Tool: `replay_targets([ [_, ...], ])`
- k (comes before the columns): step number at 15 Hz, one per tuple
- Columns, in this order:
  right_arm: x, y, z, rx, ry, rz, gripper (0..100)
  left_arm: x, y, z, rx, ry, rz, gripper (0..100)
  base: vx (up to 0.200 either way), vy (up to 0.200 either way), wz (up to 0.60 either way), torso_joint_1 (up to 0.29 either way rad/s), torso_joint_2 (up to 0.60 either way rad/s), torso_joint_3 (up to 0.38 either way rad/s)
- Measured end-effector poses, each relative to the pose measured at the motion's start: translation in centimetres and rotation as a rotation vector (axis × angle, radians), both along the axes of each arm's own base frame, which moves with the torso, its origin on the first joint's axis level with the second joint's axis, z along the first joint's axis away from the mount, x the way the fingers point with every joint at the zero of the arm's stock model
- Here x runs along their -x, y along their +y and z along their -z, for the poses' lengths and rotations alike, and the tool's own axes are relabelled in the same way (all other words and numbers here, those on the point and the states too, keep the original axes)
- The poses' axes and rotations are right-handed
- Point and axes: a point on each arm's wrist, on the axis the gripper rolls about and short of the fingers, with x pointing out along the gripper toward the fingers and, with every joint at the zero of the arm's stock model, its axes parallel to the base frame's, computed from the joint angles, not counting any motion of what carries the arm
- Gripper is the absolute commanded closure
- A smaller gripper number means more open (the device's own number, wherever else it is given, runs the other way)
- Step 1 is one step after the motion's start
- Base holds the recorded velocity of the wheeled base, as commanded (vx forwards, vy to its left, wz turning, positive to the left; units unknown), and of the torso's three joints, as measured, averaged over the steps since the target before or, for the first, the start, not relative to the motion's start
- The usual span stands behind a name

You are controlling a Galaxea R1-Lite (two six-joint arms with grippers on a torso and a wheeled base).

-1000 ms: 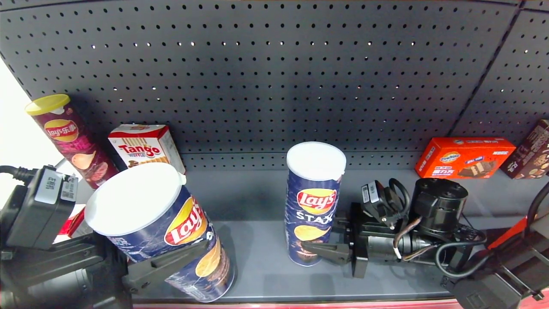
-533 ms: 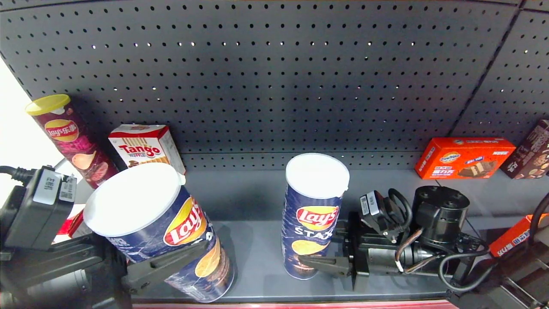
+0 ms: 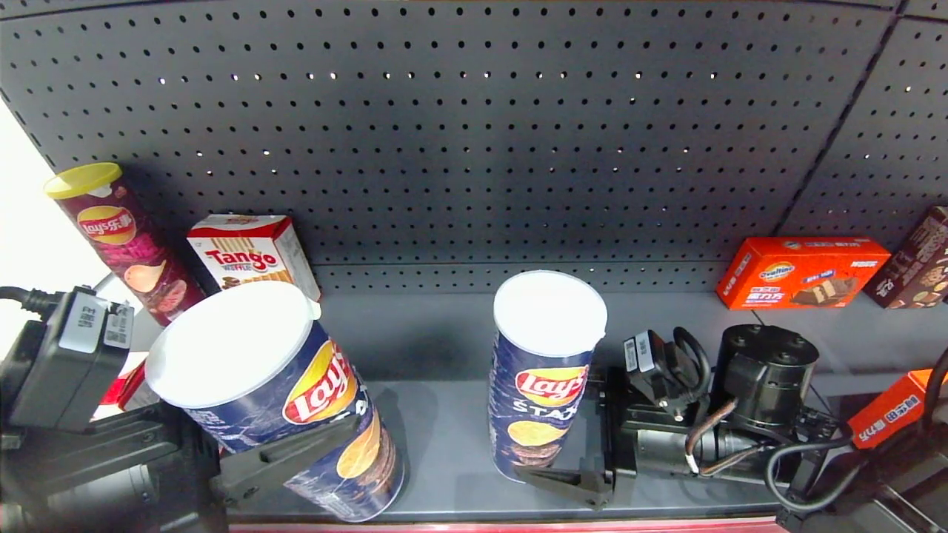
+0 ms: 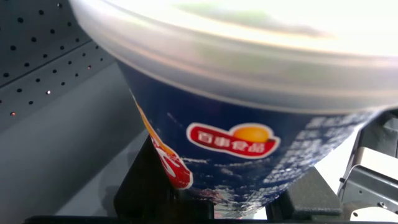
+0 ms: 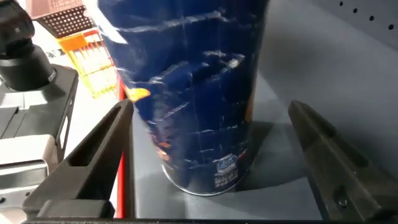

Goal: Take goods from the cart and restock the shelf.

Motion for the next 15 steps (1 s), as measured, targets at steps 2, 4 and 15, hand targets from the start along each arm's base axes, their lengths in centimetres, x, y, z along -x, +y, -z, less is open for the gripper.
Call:
replay_targets([
  [2,0.4,-0.3,-0.1,0.001,0.001,0.002,0,0.0,0.0,0.0,0.0,0.0,0.0,100,0.0,0.0,0.0,0.0,0.0,0.0],
  [4,1.0,-1.1,-0.4,0.0,0.0,0.01,0,0.0,0.0,0.0,0.0,0.0,0.0,100,0.0,0.0,0.0,0.0,0.0,0.0],
  [15,6.7,-9.0,-5.7,-0.102,-0.171,0.233,0,0.0,0.0,-0.2,0.003,-0.006,0.0,100,0.0,0.0,0.0,0.0,0.0,0.0],
])
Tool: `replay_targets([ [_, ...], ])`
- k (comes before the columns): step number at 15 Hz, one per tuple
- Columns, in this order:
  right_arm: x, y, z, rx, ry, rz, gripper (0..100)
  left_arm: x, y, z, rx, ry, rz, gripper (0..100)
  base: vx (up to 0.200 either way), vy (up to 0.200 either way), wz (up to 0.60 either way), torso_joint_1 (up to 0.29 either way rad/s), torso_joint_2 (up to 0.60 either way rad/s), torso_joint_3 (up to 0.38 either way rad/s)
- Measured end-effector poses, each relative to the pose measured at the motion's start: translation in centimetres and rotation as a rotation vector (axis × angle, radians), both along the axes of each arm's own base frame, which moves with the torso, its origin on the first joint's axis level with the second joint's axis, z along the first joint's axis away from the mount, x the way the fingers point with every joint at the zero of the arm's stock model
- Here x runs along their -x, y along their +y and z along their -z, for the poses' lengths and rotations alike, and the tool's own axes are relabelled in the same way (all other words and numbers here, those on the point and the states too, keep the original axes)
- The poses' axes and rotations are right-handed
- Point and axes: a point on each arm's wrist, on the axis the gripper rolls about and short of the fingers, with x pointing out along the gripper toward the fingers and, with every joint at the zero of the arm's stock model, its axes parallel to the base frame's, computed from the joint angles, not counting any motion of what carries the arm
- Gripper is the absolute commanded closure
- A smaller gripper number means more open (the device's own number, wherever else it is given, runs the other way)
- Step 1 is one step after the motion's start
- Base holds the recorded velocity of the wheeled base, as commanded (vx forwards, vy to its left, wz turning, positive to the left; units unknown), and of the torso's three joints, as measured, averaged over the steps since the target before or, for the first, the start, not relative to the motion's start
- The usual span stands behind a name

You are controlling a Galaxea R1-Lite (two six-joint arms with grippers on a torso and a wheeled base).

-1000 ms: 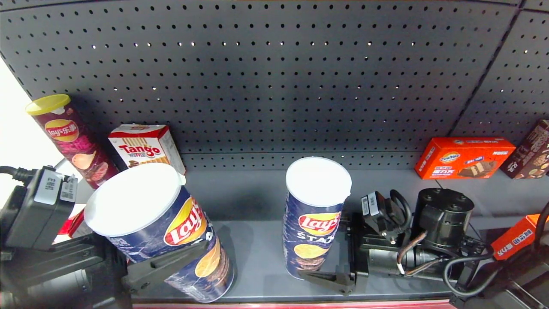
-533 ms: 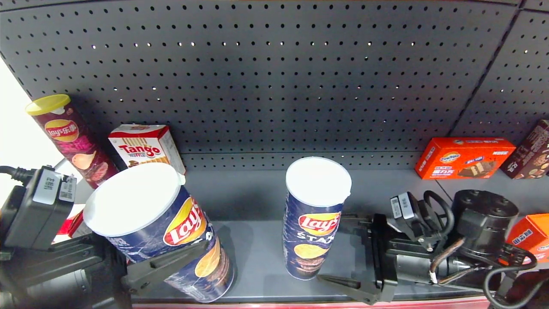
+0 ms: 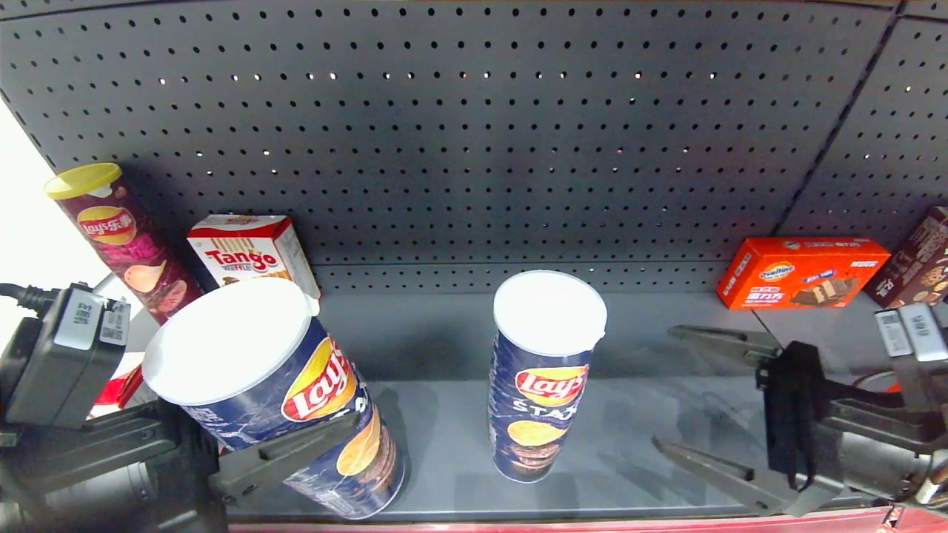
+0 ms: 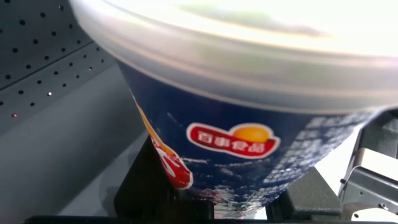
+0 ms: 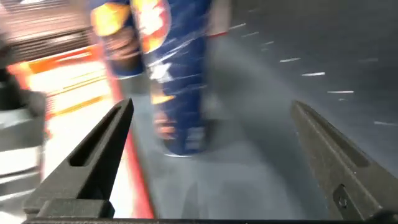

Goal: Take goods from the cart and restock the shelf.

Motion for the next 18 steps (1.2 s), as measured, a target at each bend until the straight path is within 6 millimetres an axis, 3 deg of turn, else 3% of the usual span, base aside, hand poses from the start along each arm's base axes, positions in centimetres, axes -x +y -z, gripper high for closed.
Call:
replay_targets([
  [4,2.7,-3.5,-1.6,-0.03,-0.03,0.243,0,0.0,0.0,-0.1,0.002,-0.004,0.001,100,0.0,0.0,0.0,0.0,0.0,0.0],
  [7,6.2,-5.5,-1.5,-0.031,0.021,0.474,0,0.0,0.0,0.0,0.002,-0.003,0.003,100,0.0,0.0,0.0,0.0,0.0,0.0],
  [10,10.6,-7.4,0.3,-0.039,0.06,0.68,0,-0.1,0.0,-0.2,0.004,-0.008,0.003,100,0.0,0.0,0.0,0.0,0.0,0.0],
  [14,15.8,-9.5,4.2,-0.045,0.137,0.914,0,-0.2,-0.1,-0.7,0.012,-0.026,0.007,100,0.0,0.0,0.0,0.0,0.0,0.0],
  [18,17.7,-10.4,7.4,-0.125,0.157,1.081,0,-0.1,-0.2,-0.5,0.01,-0.023,0.014,100,0.0,0.0,0.0,0.0,0.0,0.0],
])
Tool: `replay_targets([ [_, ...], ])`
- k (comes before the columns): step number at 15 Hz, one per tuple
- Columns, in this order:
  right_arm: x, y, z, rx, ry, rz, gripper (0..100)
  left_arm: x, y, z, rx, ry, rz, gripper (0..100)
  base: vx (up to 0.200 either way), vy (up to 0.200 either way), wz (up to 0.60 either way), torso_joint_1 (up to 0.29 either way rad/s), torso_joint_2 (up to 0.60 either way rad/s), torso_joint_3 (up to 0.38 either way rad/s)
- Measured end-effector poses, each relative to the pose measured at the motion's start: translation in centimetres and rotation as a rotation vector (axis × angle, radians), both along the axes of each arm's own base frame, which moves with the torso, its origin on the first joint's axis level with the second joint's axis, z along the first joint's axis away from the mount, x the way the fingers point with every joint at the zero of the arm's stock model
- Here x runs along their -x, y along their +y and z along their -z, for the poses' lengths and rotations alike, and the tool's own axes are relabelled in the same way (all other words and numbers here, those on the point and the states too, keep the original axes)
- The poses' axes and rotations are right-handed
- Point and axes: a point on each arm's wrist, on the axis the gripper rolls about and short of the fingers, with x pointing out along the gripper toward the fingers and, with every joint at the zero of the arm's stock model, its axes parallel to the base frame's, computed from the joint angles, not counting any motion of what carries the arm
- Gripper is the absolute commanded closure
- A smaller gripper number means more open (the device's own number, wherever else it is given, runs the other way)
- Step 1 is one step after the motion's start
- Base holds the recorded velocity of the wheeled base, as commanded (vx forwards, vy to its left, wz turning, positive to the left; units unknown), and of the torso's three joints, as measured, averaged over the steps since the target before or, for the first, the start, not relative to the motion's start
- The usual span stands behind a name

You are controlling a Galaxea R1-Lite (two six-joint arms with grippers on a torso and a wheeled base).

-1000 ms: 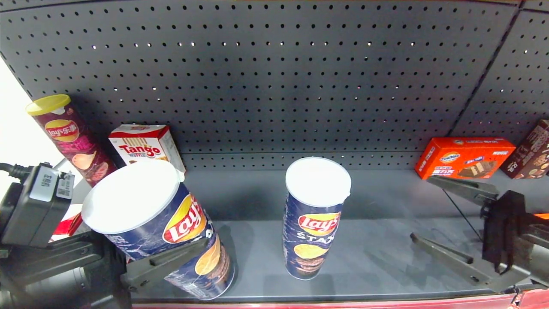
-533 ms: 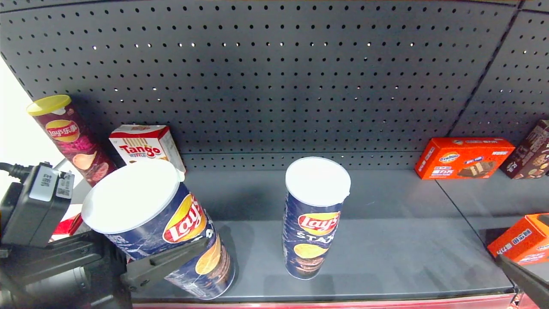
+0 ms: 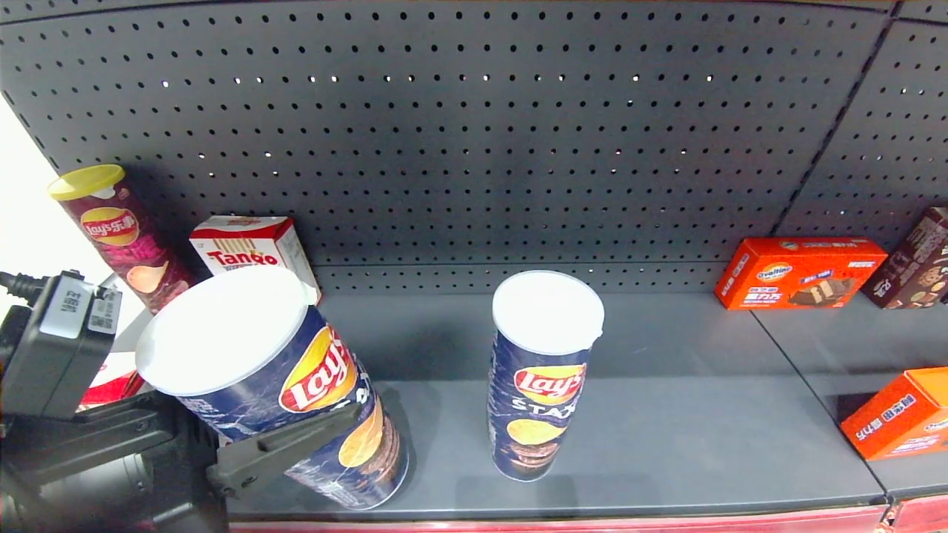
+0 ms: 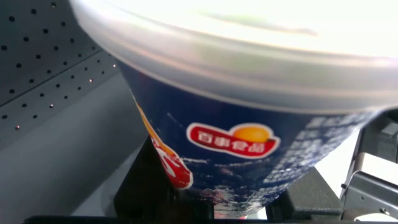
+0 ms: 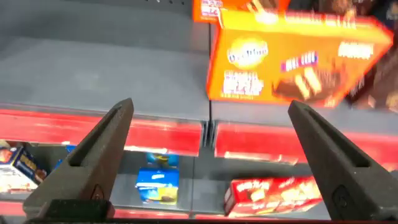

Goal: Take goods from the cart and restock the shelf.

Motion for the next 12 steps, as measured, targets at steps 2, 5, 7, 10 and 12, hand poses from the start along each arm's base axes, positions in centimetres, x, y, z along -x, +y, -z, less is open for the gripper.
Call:
replay_targets([
  [2,0.1,0.0,1.4,0.003,0.043,-0.01,0,0.0,0.0,0.0,0.0,0.0,0.0,100,0.0,0.0,0.0,0.0,0.0,0.0],
  [5,0.3,0.3,1.8,0.009,0.049,-0.152,0,0.0,0.0,0.1,-0.001,0.003,-0.001,100,0.0,0.0,0.0,0.0,0.0,0.0],
  [7,0.4,0.5,2.1,0.01,0.076,-0.259,0,0.0,0.0,0.2,-0.003,0.007,-0.001,100,0.0,0.0,0.0,0.0,0.0,0.0],
  [10,0.4,0.2,1.9,-0.032,0.08,-0.121,0,0.1,0.1,0.2,-0.004,0.007,-0.008,100,0.0,0.0,0.0,0.0,0.0,0.0],
  [12,0.4,0.1,1.9,-0.042,0.061,-0.073,0,0.2,0.1,0.3,-0.003,0.007,-0.004,100,0.0,0.0,0.0,0.0,0.0,0.0],
])
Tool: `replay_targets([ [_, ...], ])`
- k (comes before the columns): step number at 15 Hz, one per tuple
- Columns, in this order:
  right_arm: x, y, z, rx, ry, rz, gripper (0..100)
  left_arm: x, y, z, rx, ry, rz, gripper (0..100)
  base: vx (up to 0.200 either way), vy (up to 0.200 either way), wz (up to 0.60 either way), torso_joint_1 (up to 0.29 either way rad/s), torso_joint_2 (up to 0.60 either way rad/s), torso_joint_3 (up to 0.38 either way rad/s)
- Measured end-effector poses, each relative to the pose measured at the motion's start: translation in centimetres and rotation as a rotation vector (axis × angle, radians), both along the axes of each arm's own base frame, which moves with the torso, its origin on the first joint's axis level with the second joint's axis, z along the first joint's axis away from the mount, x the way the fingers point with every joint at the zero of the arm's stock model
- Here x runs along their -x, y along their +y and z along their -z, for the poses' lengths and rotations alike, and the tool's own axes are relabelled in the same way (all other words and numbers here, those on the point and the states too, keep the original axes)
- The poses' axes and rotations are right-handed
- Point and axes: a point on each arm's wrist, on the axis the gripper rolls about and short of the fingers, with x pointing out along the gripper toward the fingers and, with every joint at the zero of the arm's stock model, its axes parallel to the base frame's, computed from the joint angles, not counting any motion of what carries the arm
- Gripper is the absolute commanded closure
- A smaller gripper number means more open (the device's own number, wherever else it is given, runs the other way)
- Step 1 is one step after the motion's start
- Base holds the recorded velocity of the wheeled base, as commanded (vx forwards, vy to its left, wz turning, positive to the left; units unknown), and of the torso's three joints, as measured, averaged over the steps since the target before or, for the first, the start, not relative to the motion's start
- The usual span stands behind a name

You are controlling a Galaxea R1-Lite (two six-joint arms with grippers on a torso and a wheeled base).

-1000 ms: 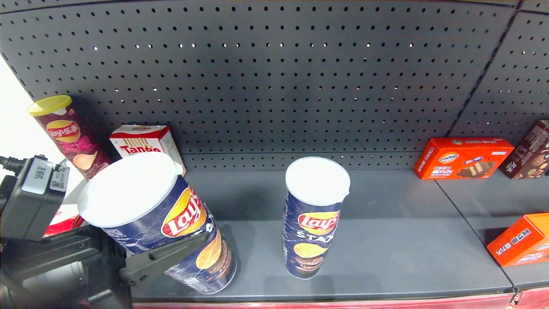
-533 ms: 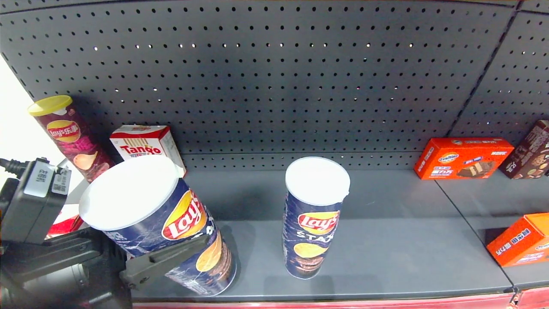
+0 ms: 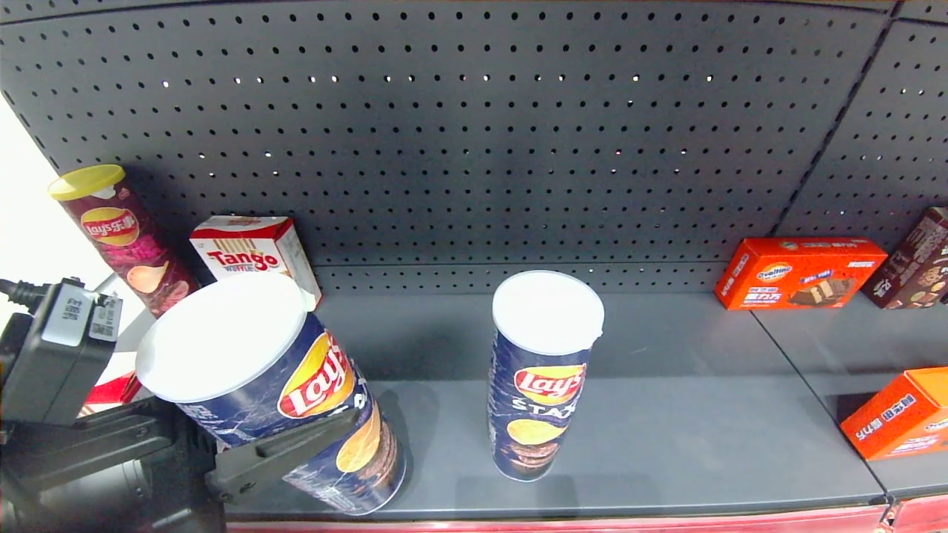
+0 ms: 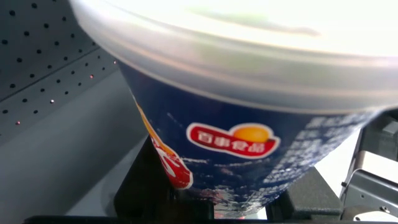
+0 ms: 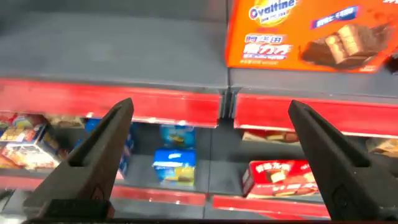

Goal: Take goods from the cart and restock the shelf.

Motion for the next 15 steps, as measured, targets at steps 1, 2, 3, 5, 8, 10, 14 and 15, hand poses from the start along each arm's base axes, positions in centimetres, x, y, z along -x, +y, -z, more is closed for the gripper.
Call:
replay_targets([
  [1,0.0,0.2,0.0,0.003,-0.006,-0.068,0,0.1,0.0,0.0,0.0,0.001,0.008,100,0.0,0.0,0.0,0.0,0.0,0.0],
  [2,0.0,0.3,0.0,0.009,-0.01,-0.112,0,0.2,0.0,0.0,0.0,0.001,0.013,100,0.0,0.0,0.0,0.0,0.0,0.0],
  [3,0.0,0.3,0.0,0.01,-0.01,-0.121,0,0.2,0.0,0.0,0.002,-0.002,0.015,100,0.0,0.0,0.0,0.0,0.0,0.0],
  [5,0.0,0.3,0.0,0.01,-0.009,-0.123,0,0.2,-0.1,-0.3,0.006,-0.009,0.017,100,0.0,0.0,0.0,0.0,0.0,0.0],
  [8,0.0,0.3,0.1,0.005,-0.006,-0.121,0,0.1,-0.1,-0.6,0.021,-0.002,0.016,100,0.0,0.0,0.0,0.0,0.0,0.0],
  [10,0.0,0.3,0.1,0.012,-0.006,-0.131,0,-0.1,-0.2,-0.8,0.034,0.012,0.012,100,0.0,0.0,0.0,0.0,0.0,0.0],
  [14,0.2,0.1,0.2,-0.002,-0.037,-0.185,0,-1.3,-0.7,-1.4,0.037,0.01,-0.037,100,0.0,0.0,0.0,0.0,0.0,0.0],
  [15,0.4,0.1,0.4,-0.02,-0.032,-0.194,0,-1.5,-0.8,-1.4,0.036,0.014,-0.032,100,0.0,0.0,0.0,0.0,0.0,0.0],
])
